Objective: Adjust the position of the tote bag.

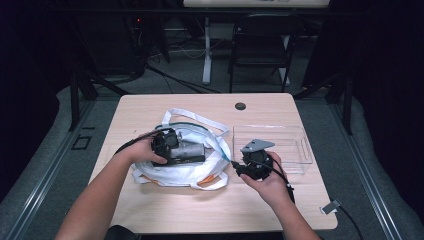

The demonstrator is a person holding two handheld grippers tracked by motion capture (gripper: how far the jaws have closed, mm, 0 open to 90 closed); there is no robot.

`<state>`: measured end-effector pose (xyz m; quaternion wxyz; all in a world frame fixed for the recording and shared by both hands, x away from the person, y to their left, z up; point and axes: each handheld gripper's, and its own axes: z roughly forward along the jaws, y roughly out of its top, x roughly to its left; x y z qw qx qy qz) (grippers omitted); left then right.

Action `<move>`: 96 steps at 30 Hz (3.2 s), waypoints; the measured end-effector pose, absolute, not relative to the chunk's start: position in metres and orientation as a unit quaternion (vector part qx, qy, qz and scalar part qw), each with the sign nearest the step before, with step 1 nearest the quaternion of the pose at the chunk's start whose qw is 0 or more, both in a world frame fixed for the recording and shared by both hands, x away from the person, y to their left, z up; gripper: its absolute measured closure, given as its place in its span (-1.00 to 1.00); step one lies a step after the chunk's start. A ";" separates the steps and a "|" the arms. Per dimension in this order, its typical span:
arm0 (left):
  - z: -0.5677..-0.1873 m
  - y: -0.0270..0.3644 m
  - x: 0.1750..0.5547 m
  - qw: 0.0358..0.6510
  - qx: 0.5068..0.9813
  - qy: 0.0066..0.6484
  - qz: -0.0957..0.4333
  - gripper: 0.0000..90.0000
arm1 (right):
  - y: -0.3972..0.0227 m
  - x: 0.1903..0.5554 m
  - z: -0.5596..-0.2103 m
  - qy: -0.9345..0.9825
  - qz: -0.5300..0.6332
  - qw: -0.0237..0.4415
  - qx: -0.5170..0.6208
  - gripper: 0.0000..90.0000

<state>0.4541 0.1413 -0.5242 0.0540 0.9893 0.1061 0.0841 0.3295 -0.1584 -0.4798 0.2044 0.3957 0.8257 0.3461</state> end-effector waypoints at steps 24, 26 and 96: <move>-0.523 0.144 0.450 0.057 0.991 0.084 0.092 -0.05 | -0.157 0.330 -0.482 0.826 0.346 0.206 0.395 0.08; -0.523 0.144 0.450 0.056 0.991 0.078 0.091 -0.05 | -0.158 0.330 -0.482 0.826 0.347 0.206 0.394 0.08; -0.433 0.154 0.416 0.147 0.982 0.062 0.102 -0.04 | -0.145 0.334 -0.467 0.859 0.374 0.143 0.319 0.06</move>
